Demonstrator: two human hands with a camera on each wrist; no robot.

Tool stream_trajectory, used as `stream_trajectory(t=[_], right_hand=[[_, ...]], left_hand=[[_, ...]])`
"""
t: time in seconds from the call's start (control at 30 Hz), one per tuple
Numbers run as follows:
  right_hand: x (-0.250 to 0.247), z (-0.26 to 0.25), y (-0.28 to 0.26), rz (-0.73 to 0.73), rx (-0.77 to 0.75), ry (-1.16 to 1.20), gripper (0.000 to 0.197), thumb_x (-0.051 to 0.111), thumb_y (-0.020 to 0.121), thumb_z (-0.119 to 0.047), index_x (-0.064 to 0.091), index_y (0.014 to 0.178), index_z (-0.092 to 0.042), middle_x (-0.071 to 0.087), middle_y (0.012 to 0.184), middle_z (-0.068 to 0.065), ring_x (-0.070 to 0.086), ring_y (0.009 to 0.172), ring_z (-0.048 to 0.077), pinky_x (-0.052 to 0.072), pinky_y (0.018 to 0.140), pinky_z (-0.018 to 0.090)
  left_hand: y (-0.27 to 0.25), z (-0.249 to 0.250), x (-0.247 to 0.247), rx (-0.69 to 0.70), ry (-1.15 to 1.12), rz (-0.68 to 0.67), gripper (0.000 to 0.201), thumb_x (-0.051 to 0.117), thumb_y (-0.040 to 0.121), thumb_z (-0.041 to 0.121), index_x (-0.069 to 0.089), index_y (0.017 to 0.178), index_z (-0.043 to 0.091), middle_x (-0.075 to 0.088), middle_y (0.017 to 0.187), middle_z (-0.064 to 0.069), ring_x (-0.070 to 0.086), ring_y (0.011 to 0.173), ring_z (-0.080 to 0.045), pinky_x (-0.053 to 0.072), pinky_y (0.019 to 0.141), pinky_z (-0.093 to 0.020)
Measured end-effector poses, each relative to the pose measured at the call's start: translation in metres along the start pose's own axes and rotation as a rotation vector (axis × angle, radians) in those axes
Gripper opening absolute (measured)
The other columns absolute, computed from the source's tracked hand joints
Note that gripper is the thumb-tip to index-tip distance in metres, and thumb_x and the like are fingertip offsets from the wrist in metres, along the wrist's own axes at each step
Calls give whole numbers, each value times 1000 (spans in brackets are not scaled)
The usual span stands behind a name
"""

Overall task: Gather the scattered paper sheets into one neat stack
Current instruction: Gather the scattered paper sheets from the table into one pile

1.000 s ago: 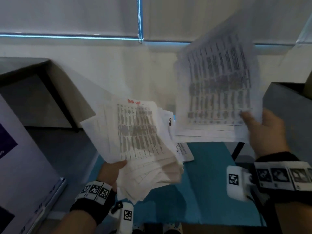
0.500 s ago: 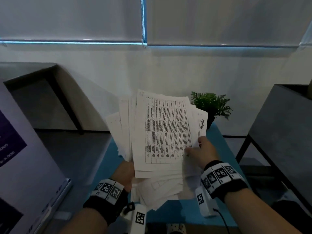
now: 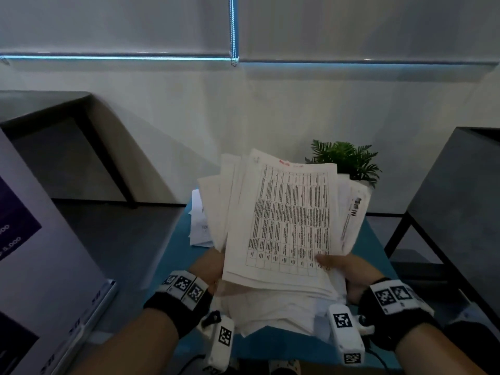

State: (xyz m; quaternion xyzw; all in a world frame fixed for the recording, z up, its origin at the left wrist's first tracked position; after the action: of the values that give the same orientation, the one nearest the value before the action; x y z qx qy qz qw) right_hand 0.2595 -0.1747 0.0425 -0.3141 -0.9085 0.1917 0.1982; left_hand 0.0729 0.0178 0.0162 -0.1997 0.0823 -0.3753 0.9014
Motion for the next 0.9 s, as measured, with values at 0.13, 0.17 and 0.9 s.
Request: stream_trajectory(t=[0.13, 0.17, 0.9], right_hand=[[-17, 2, 24, 299, -85, -131, 43, 80, 64, -10, 65, 104, -3, 70, 102, 20, 65, 96, 35, 47, 95, 54], [-20, 1, 27, 334, -117, -125, 30, 71, 74, -1, 64, 103, -5, 69, 101, 18, 63, 96, 33, 47, 96, 50], [-83, 7, 47, 467, -239, -5, 9, 59, 88, -10, 59, 96, -6, 61, 95, 12, 57, 78, 26, 44, 88, 45]], left_hand=[[26, 10, 8, 15, 210, 157, 36, 43, 97, 15, 50, 128, -2, 57, 127, -20, 56, 116, -35, 48, 96, -40], [32, 10, 11, 20, 225, 134, 36, 49, 95, 21, 54, 125, 1, 59, 125, -19, 58, 114, -35, 49, 95, -40], [170, -28, -18, -91, 1400, 23, 86, 43, 80, 67, 12, 150, 27, 7, 159, -11, 15, 143, -37, 18, 117, -46]])
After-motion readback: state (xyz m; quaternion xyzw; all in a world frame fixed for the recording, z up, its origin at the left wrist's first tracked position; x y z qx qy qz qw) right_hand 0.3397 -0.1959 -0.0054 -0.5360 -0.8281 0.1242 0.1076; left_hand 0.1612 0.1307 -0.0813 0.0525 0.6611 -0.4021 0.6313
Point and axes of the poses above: each hand's wrist, its own y-axis towards the middle knuckle, its own x-axis out of the palm, z = x × y, the point moved 4 cm from there along y, towards the middle knuckle
